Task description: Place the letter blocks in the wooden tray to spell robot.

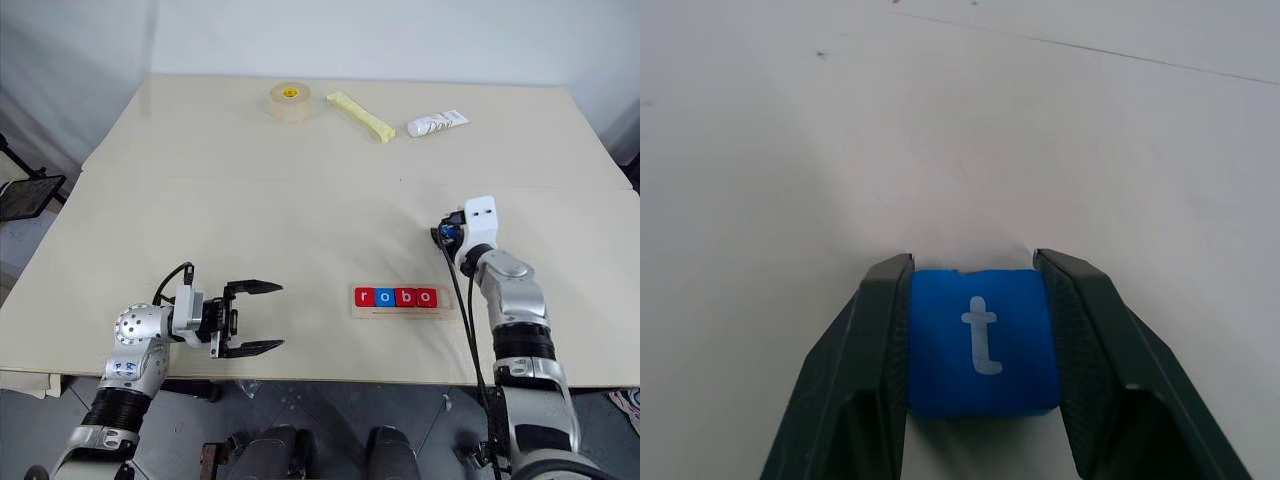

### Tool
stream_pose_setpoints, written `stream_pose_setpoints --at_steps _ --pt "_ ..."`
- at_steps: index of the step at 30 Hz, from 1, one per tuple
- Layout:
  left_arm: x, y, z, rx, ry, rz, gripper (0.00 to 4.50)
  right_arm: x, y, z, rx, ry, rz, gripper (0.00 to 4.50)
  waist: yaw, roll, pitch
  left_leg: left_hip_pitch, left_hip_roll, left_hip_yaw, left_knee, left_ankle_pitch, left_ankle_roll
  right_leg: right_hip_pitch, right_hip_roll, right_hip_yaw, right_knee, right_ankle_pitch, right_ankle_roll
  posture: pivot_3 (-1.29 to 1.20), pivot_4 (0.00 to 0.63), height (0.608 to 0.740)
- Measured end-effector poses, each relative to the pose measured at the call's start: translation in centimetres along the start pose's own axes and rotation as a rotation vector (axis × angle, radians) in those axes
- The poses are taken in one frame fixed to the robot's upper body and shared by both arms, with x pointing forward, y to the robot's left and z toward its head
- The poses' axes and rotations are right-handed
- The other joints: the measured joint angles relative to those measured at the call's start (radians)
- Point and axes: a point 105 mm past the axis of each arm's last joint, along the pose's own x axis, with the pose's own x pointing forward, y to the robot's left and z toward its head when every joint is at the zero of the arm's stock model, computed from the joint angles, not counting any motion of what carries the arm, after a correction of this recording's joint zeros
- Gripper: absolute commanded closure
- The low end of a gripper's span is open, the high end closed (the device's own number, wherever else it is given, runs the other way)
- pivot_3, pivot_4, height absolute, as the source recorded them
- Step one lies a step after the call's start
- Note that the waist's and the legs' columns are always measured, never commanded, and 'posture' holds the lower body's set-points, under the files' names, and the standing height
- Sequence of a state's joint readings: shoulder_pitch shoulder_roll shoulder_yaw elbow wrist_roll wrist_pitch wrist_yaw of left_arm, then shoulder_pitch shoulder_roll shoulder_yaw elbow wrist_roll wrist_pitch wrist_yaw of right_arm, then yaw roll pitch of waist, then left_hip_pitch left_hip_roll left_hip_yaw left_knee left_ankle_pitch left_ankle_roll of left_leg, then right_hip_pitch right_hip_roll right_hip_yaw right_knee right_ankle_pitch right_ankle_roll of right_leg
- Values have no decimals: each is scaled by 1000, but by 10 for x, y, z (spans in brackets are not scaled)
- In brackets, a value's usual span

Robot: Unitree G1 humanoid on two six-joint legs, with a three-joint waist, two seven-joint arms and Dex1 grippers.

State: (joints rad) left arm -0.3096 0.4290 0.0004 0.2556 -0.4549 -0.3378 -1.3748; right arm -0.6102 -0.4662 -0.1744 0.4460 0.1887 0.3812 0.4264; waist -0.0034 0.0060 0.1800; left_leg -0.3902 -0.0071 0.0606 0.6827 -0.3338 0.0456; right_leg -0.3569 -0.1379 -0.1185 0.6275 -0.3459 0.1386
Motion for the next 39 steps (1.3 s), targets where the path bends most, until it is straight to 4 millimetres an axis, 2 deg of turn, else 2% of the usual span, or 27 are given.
stream_pose_setpoints --at_steps 4,8,11,14,17,25,26,33,36,39 --pt "0 0 -2 -9 -2 -14 0 -25 -7 1 0 -9 -39 3007 1 0 0 0 0 0 0 0 0 -1 0 0 0 0 0 0 150 740" --pt "1 1 -2 -13 -9 -35 0 -59 -14 9 -14 -33 -88 3007 3 0 0 -1 0 1 0 0 0 -1 0 1 -1 0 0 0 150 740" --pt "1 1 -2 -20 -11 -55 0 -88 -9 -2 -11 -5 -104 3007 5 0 0 0 0 0 -1 0 0 0 0 1 -1 0 0 0 150 740" --pt "1 0 -5 -38 -10 -71 0 -111 -8 -23 34 41 -138 3007 7 0 0 0 0 1 -1 0 0 0 0 1 -1 0 0 0 150 740" --pt "2 4 -5 -39 -13 -82 0 -120 -7 -37 67 74 -155 3007 3 0 0 1 0 4 0 0 0 0 0 4 -2 0 0 0 150 740" --pt "8 9 -1 -23 -31 -103 0 -124 -9 -36 74 61 -165 3007 2 0 0 1 1 5 0 0 0 0 2 6 -1 0 0 0 150 740" --pt "8 9 -1 -25 -32 -104 0 -124 -9 -36 74 58 -163 2280 3 0 0 1 1 5 0 0 0 0 2 6 -1 0 0 0 150 740" --pt "8 8 -5 -44 -38 -102 0 -133 -11 -38 58 66 -125 20 6 0 0 1 0 4 0 0 0 0 1 6 -2 0 0 0 150 740" --pt "9 8 -5 -45 -39 -102 0 -140 -13 -33 37 63 -94 20 5 0 0 1 0 5 0 0 0 0 1 6 -2 0 0 0 150 740" --pt "9 7 -5 -46 -41 -102 0 -152 -12 -25 -62 105 -8 20 5 1 0 1 0 4 0 0 0 0 2 6 -2 0 0 0 150 740"
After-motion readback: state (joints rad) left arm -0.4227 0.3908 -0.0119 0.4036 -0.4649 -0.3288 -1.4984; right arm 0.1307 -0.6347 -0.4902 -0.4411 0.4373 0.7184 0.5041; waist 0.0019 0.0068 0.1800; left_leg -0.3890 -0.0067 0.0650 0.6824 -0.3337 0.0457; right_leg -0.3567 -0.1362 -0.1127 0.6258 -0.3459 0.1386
